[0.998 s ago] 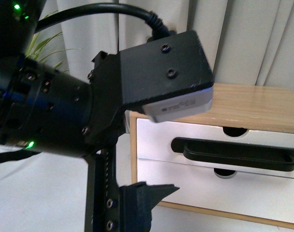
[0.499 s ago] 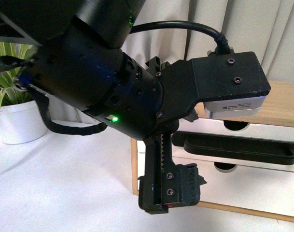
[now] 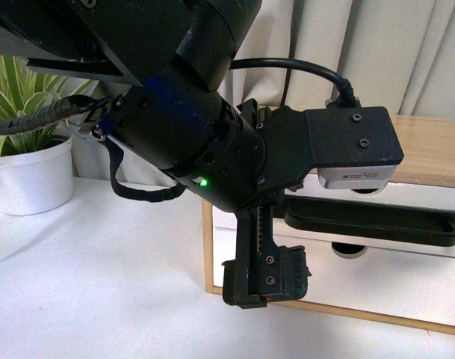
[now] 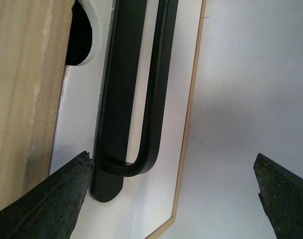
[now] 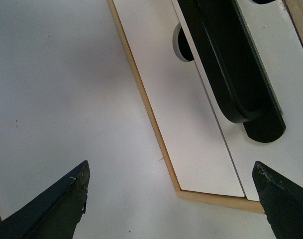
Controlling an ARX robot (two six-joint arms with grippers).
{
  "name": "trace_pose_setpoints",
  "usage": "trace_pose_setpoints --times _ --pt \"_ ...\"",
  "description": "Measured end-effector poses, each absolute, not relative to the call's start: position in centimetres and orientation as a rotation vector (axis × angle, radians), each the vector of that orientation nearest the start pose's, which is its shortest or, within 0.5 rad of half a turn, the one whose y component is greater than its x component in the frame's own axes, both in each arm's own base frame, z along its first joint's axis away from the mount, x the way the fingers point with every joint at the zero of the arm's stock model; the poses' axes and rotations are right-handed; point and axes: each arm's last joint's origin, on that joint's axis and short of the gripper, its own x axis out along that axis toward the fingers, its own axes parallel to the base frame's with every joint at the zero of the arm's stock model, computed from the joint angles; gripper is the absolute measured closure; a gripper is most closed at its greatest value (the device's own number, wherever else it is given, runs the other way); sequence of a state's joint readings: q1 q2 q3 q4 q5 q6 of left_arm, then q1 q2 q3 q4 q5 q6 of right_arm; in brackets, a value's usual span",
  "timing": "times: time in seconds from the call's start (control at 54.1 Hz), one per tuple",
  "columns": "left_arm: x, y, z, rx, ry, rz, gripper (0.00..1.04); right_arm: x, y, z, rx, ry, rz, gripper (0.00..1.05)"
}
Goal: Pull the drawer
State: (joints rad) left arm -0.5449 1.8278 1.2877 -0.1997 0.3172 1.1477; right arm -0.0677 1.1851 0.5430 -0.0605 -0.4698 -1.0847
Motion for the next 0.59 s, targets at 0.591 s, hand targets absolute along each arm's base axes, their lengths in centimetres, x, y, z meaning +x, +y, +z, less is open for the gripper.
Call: trace_pose_setpoints --times 0.591 --pt "34.0 -23.0 20.1 1.198 0.264 -1.186 0.06 22.7 -0.2 18.7 -0.838 0.397 0.704 0.09"
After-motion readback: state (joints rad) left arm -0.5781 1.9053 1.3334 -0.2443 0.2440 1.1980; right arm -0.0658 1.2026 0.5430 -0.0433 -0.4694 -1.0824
